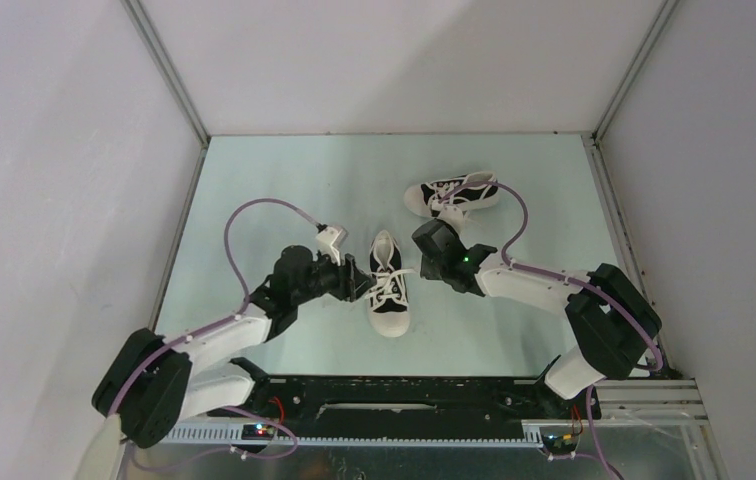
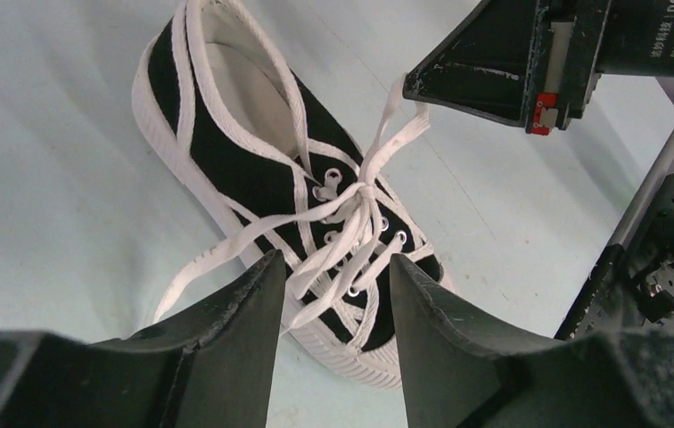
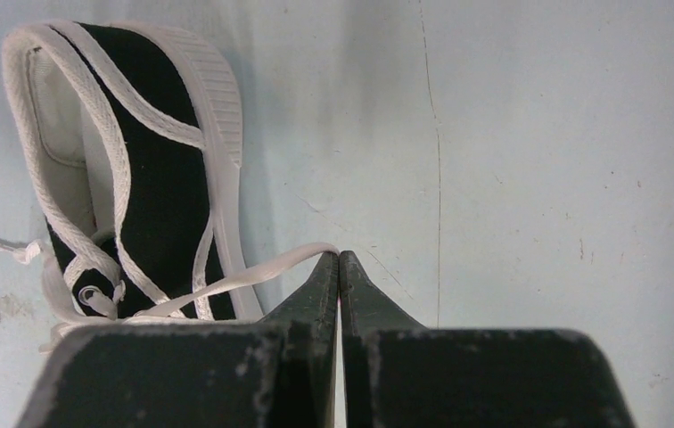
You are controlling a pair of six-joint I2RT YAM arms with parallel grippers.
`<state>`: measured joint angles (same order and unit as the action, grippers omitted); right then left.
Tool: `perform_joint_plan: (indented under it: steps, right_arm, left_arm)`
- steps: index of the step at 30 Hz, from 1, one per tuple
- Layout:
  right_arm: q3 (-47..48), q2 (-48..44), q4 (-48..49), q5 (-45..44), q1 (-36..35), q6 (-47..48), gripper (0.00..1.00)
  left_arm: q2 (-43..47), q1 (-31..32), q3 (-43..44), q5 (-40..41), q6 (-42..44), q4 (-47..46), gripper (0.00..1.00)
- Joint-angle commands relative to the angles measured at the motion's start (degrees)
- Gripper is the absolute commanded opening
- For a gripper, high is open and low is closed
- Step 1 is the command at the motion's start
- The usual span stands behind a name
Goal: Tie the shoes
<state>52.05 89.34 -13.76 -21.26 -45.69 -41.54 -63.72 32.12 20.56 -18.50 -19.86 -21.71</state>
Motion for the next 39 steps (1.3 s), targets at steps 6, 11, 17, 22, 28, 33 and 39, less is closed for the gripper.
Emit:
perform_joint_plan:
  steps: [6,11,17,22,28,33,39]
  right_arm:
    - [2.9,-1.4,1.4,-1.4,-0.4,1.6,0.0]
    - [2.9,-1.4,1.3,-1.1,-0.5,1.6,0.0]
    - [2.8,-1.3,1.1,-0.7,-0.4,1.4,0.0]
    - [2.9,-1.1,1.1,-0.8,-0.4,1.0,0.0]
    - [3.3,0.1,-4.8,-4.9,0.3,-5.3,0.0]
    - [3.4,1.7,-7.7,-4.5,1.5,-8.3,0.0]
    - [3.4,3.1,-7.6,-4.9,0.6,-9.0,0.0]
  left_arm:
    - [-7.9,0.5,5.1,-3.9,2.2,0.2,0.55]
    - [-10.1,0.5,6.2,-2.9,2.2,1.4,0.51]
    - [-13.0,0.5,9.4,1.2,3.5,7.3,0.38]
    - [-12.8,0.5,9.5,2.8,3.1,8.4,0.02]
    - [-8.9,0.5,7.2,7.3,0.1,9.8,0.0]
    - [-8.1,0.5,5.9,15.1,-4.0,12.3,0.0]
    - [-12.2,0.6,6.5,19.1,-6.9,13.3,0.0]
